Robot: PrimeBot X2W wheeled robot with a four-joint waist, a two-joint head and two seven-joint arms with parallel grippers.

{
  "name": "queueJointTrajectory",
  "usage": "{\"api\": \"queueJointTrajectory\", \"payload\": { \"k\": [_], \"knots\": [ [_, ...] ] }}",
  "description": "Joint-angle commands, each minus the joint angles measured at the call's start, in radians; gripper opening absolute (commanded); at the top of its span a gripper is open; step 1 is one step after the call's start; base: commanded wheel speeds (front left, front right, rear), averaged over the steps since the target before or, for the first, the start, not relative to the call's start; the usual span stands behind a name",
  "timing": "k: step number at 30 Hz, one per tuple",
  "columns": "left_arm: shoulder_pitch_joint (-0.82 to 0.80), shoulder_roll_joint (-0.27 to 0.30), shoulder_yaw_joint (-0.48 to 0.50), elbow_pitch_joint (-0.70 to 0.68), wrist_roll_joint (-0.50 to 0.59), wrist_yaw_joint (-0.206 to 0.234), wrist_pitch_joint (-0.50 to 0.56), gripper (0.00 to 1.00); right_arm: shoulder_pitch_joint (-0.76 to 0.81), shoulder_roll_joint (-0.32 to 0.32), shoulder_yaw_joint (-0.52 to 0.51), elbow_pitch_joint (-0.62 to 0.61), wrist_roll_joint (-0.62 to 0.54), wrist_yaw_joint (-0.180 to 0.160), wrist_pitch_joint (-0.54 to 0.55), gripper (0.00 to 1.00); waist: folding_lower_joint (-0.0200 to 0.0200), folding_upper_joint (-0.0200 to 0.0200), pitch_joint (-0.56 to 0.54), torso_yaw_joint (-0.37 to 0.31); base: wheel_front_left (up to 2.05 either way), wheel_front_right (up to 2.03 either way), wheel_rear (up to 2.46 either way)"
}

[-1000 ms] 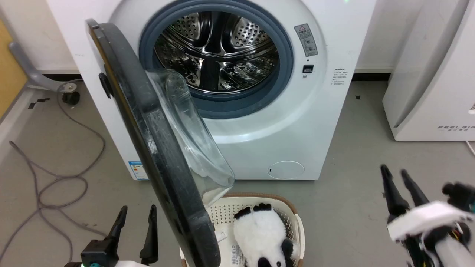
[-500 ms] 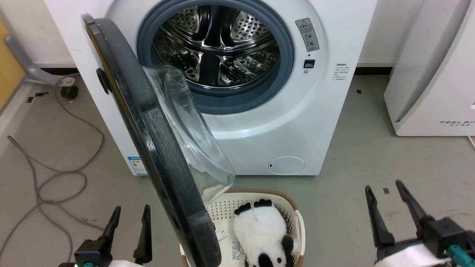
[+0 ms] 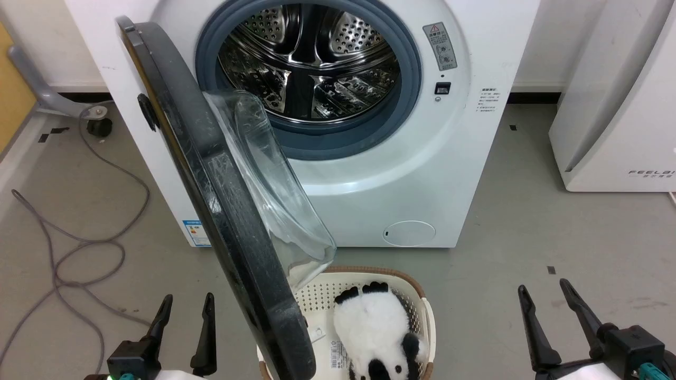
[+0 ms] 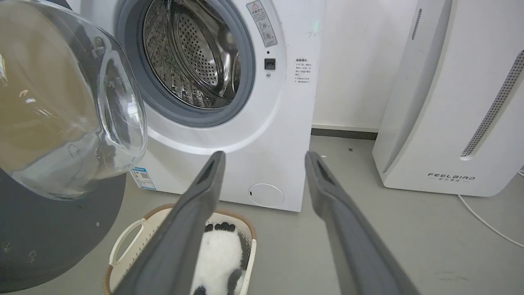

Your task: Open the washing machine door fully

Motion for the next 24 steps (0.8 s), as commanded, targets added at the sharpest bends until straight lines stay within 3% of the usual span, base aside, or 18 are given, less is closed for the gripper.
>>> {"api": "queueJointTrajectory", "payload": {
  "k": [1, 2, 3, 15, 24],
  "knots": [
    [-0.01, 0.004, 0.002, 0.004, 0.004, -0.002, -0.006, 1.0, 0.006, 0.005, 0.001, 0.004, 0.002, 0.001, -0.008, 1.0, 0.0, 0.0, -0.001, 0.001, 0.0, 0.0, 0.0],
    [-0.011, 0.004, 0.001, 0.007, 0.002, -0.002, -0.006, 0.27, 0.005, 0.005, 0.001, 0.005, 0.003, 0.001, -0.008, 1.0, 0.0, 0.0, -0.001, 0.002, 0.0, 0.0, 0.0],
    [-0.011, 0.004, 0.001, 0.009, 0.002, -0.003, -0.006, 0.0, 0.004, 0.005, 0.001, 0.006, 0.005, 0.001, -0.009, 1.0, 0.0, 0.0, -0.002, 0.002, 0.0, 0.0, 0.0],
    [-0.018, 0.002, 0.011, -0.019, -0.014, 0.002, -0.006, 0.0, 0.0, 0.005, 0.006, 0.016, 0.017, 0.001, -0.012, 1.0, 0.0, 0.0, 0.006, 0.008, 0.0, 0.0, 0.0],
    [-0.042, 0.014, 0.056, -0.164, -0.019, 0.027, -0.006, 0.0, -0.003, 0.005, 0.004, 0.024, 0.019, 0.001, -0.015, 1.0, 0.0, 0.0, 0.004, 0.012, 0.0, 0.0, 0.0]
  ]
}}
